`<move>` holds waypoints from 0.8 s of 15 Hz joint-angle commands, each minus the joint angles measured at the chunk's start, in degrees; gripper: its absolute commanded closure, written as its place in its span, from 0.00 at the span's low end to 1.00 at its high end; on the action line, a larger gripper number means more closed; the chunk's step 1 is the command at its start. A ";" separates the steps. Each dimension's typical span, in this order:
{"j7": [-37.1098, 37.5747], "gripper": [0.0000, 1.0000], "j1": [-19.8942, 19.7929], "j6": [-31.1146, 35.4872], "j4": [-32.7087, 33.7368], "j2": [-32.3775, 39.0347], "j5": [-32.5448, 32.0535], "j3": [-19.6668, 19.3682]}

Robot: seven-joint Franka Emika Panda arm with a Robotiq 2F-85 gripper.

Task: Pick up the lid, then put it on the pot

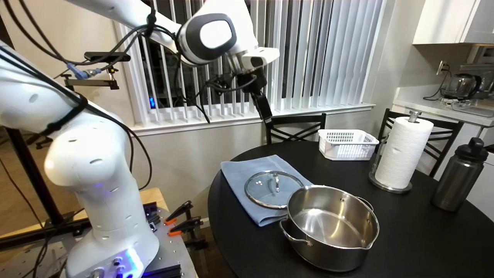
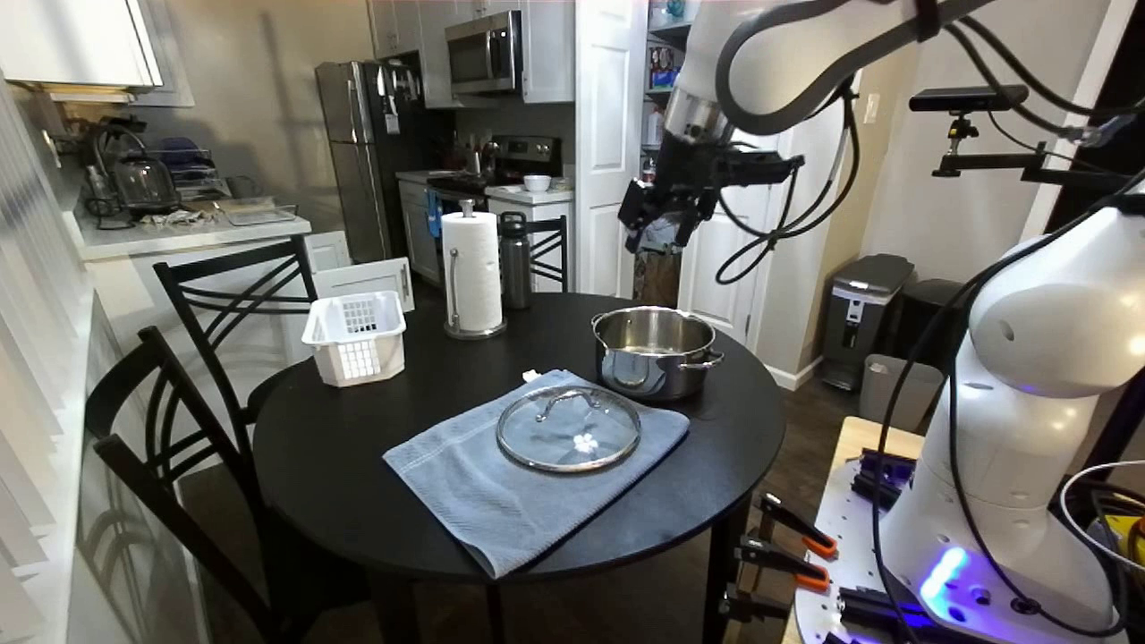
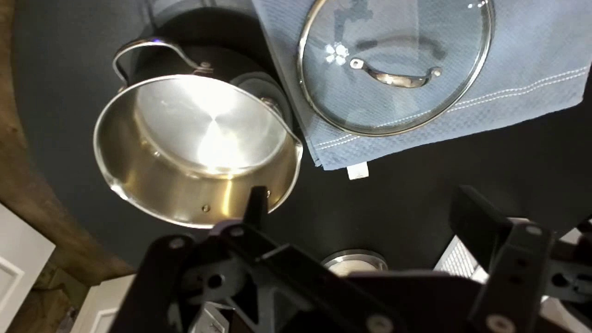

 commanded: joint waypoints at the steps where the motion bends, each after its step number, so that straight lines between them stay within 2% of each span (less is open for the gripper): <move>1: 11.61 0.00 -3.59 9.63 4.30 14.33 1.71 4.23; 2: 13.94 0.00 -4.33 11.07 5.69 17.33 1.22 3.91; 3: 15.73 0.07 -4.88 12.12 7.16 19.86 1.10 3.04; 4: 17.84 0.01 -5.28 12.71 8.51 22.02 0.91 2.45; 7: 25.31 0.00 -5.19 13.49 11.70 26.64 0.85 0.68; 10: 34.89 0.00 -3.26 12.32 13.83 28.95 1.39 -0.30; 11: 33.82 0.00 -1.05 7.79 14.15 28.00 5.95 -1.11; 12: 31.66 0.00 -1.74 11.15 12.92 27.89 1.48 -2.14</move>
